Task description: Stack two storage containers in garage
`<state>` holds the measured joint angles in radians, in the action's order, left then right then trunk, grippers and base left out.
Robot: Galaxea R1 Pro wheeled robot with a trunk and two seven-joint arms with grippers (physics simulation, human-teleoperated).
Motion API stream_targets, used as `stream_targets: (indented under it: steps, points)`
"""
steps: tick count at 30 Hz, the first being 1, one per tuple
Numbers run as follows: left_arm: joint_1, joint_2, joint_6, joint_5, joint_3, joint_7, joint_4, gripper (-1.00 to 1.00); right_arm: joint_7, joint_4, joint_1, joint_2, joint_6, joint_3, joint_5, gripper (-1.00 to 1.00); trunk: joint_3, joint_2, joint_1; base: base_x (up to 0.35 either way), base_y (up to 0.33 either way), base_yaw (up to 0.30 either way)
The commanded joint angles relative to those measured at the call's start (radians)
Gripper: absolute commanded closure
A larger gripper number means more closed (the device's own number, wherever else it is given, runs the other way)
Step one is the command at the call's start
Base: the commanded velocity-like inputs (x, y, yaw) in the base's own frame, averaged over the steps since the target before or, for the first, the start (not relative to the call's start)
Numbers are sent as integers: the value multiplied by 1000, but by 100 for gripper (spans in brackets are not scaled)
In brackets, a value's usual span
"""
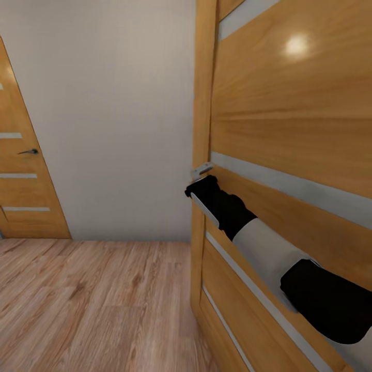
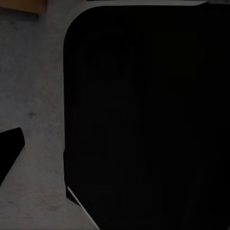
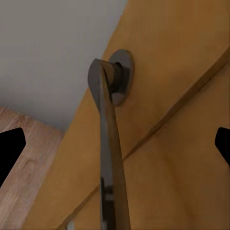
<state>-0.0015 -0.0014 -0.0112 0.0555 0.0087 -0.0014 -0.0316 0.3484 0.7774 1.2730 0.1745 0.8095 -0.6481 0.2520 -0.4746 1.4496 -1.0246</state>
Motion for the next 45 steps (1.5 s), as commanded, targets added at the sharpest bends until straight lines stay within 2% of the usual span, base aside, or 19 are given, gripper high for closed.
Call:
stream_targets:
  steps: [1,5,9,15,26,27,29,37,42,45]
  points:
    - [0,0,-1,6,1,0,-1,-100,12,4,1,0,7,-2,-6,-100,-1,0,0,151,0,0]
    - [0,0,-2,6,1,0,0,-100,-2,53,0,0,12,-3,-3,-100,-1,0,0,56,0,0]
    - [0,0,-2,6,1,0,-1,-100,-58,117,-2,0,20,-4,-2,-100,-1,0,0,8,0,0]
    - [0,0,-2,6,1,0,-1,-100,-86,127,-3,0,23,-4,-2,-100,-1,0,0,1,0,0]
    - [0,0,-2,6,1,0,-1,-100,-85,114,-3,0,22,-6,-2,-100,-1,0,0,0,0,0]
    - [0,0,-2,6,1,0,-1,-100,-76,51,-2,0,19,-8,-4,-100,-1,0,0,0,0,0]
    - [0,0,-2,6,1,0,-1,-100,-64,8,-1,0,15,-11,-7,-100,-1,0,0,0,0,0]
    - [0,0,-2,6,1,1,-1,-100,-4,-86,4,0,5,-16,-12,-100,-1,0,0,0,0,0]
    - [0,0,-2,6,1,0,-1,-100,2,-208,37,0,-59,-16,-10,-100,-1,0,0,0,0,0]
    - [0,0,-2,6,1,1,-1,-100,3,-245,52,0,-77,-16,-9,-100,-1,0,0,0,0,0]
